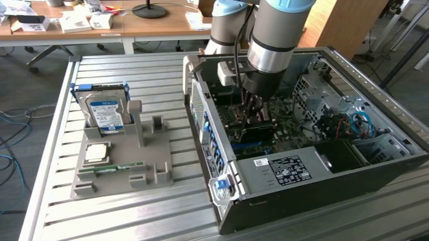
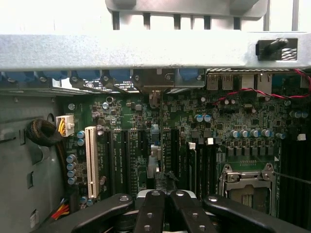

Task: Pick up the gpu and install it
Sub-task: 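Press down on the gpu until it lock into place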

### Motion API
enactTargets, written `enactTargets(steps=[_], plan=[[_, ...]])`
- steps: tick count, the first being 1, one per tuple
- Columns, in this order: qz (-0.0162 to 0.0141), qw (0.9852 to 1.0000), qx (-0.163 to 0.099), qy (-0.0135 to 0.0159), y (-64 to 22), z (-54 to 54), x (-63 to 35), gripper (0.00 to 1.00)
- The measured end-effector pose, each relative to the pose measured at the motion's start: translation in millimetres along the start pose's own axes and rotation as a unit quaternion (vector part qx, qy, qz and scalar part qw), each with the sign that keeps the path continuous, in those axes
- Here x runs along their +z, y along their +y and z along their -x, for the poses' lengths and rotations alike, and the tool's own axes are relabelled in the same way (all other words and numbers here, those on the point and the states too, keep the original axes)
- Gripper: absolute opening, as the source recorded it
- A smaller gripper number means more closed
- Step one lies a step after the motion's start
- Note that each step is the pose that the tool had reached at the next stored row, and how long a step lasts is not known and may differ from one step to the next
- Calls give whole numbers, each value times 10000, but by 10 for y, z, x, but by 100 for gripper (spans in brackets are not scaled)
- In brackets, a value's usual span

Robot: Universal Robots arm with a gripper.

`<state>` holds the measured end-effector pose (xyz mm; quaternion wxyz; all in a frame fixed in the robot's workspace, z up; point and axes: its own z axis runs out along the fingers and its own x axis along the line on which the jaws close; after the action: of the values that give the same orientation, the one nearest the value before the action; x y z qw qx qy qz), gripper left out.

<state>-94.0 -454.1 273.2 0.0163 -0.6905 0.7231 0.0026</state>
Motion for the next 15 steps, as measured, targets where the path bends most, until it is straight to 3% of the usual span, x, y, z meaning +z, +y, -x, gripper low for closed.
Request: enactTargets(steps=[15], plan=[[0, 10000, 0, 0, 1, 4, 20, 11]])
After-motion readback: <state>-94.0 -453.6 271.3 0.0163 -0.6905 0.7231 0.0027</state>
